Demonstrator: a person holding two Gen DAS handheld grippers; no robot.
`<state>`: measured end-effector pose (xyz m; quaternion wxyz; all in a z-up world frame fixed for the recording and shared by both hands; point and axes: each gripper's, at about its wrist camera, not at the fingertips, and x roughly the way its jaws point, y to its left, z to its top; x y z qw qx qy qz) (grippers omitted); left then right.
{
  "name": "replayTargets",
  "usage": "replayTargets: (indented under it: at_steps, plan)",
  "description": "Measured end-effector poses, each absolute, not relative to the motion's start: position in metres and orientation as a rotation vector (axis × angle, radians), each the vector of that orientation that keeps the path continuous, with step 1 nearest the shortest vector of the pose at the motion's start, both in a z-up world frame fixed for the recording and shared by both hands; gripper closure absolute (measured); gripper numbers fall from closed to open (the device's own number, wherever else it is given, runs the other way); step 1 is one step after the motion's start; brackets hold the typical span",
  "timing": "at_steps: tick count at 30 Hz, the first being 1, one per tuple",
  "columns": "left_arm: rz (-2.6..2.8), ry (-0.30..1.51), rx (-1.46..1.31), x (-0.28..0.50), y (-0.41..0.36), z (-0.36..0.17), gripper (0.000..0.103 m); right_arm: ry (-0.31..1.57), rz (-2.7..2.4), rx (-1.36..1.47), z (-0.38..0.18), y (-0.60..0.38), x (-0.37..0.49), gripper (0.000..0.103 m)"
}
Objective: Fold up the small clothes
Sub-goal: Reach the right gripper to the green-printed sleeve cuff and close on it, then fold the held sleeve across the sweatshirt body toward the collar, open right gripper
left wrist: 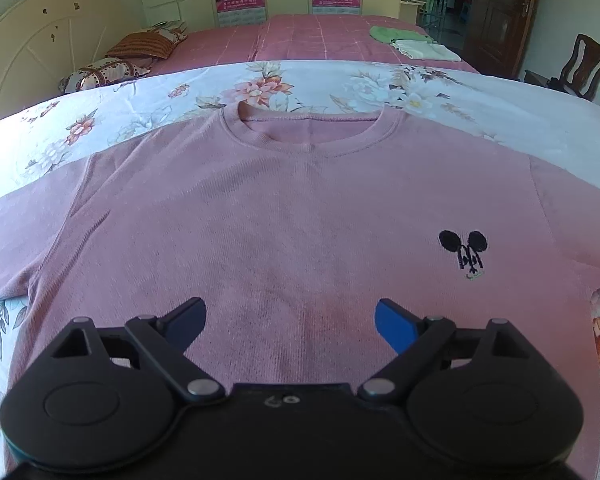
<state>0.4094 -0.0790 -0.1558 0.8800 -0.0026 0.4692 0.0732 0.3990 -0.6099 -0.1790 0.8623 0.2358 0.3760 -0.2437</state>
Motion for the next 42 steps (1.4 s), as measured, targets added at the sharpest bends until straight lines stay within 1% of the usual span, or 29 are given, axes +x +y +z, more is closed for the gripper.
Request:
replayTargets:
  at_steps: [1,3,5,7,8,11,15,20,25,29,35,38,40,41,42]
  plan:
    - [0.150,0.983,-0.006,0.410,-0.078,-0.156,0.016,0.782,-0.510,0.496,-0.179,-0.610,0.399,0.038]
    - [0.147,0.994,-0.021,0.412,-0.075,-0.158,0.022,0.763,-0.505,0.512,-0.178,-0.612,0.400,0.073]
    - [0.143,1.002,-0.048,0.413,-0.071,-0.159,0.024,0.751,-0.511,0.523,-0.178,-0.612,0.401,0.079]
    - [0.147,0.999,-0.057,0.414,-0.068,-0.159,0.024,0.745,-0.514,0.513,-0.178,-0.611,0.403,0.087]
    - [0.149,0.996,-0.053,0.413,-0.067,-0.159,0.024,0.744,-0.510,0.513,-0.177,-0.610,0.403,0.093]
    - [0.149,0.993,-0.039,0.414,-0.065,-0.157,0.025,0.714,-0.498,0.494,-0.173,-0.603,0.407,0.094]
    - [0.107,0.974,-0.053,0.414,-0.058,-0.154,0.030,0.668,-0.441,0.449,-0.155,-0.584,0.417,0.094]
    - [0.093,0.967,-0.077,0.413,-0.044,-0.151,0.030,0.620,-0.302,0.383,-0.127,-0.533,0.435,0.094]
    - [0.106,0.947,-0.100,0.408,-0.019,-0.145,0.030,0.589,-0.084,0.321,-0.106,-0.439,0.464,0.094]
    - [0.124,0.921,-0.118,0.405,0.009,-0.141,0.030,0.603,0.095,0.265,-0.104,-0.349,0.478,0.094]
    - [0.147,0.924,-0.182,0.406,0.050,-0.145,0.028,0.711,0.331,0.161,-0.145,-0.216,0.482,0.094]
    - [0.135,0.924,-0.198,0.407,0.062,-0.148,0.026,0.763,0.389,0.125,-0.164,-0.176,0.480,0.094]
    - [0.108,0.922,-0.213,0.409,0.064,-0.149,0.023,0.774,0.403,0.097,-0.169,-0.160,0.476,0.079]
    - [0.093,0.920,-0.225,0.410,0.065,-0.149,0.021,0.767,0.428,0.111,-0.168,-0.160,0.471,0.055]
    - [0.078,0.918,-0.239,0.412,0.064,-0.150,0.019,0.751,0.441,0.116,-0.164,-0.162,0.466,0.033]
